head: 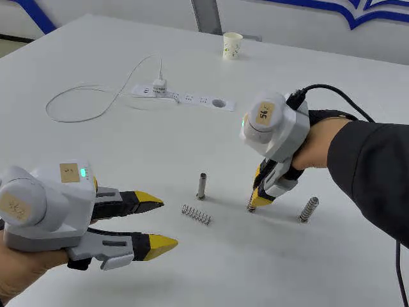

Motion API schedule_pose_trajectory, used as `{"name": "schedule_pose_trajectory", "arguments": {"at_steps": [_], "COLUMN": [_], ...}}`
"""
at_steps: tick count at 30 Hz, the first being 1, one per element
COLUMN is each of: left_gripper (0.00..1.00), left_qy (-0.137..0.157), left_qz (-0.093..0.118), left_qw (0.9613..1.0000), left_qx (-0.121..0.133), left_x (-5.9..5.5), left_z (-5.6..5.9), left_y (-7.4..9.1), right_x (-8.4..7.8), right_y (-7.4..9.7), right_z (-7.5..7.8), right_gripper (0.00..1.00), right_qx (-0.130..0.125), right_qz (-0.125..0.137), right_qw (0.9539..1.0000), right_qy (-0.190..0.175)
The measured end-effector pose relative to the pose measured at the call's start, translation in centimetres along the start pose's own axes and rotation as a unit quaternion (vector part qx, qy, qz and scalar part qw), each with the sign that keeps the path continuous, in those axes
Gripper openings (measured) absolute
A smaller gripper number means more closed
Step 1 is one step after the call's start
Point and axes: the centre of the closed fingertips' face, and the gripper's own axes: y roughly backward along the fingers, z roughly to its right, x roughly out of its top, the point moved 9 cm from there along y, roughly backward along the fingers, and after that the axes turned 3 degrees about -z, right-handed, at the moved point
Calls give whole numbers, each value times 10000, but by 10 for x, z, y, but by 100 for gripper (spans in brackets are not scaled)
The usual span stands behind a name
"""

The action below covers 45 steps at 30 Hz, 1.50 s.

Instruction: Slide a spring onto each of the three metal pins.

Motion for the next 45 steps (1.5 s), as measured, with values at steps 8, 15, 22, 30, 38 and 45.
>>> {"name": "schedule_pose_trajectory", "arguments": {"at_steps": [8,15,22,30,38,45], "left_gripper": [40,40,40,40,39,39], "left_qy": [-43,-49,-56,-56,-48,-50], "left_qz": [21,11,14,3,-15,-22], "left_qw": [10000,10000,10000,10000,10000,10000], "left_qx": [7,47,53,55,48,40], "left_x": [3,2,3,2,1,1], "left_z": [0,-1,-2,-2,-2,-2], "left_y": [1,4,5,5,4,4], "right_x": [17,29,39,44,45,46], "right_y": [3,-7,-20,-37,-48,-54], "right_z": [-13,-24,-33,-37,-38,-40], "right_gripper": [20,20,18,17,16,15], "right_qx": [109,221,255,258,268,238], "right_qz": [324,508,589,688,773,763], "right_qw": [9994,9983,9976,9960,9933,9925], "right_qy": [-44,-154,-257,-501,-812,-923]}}
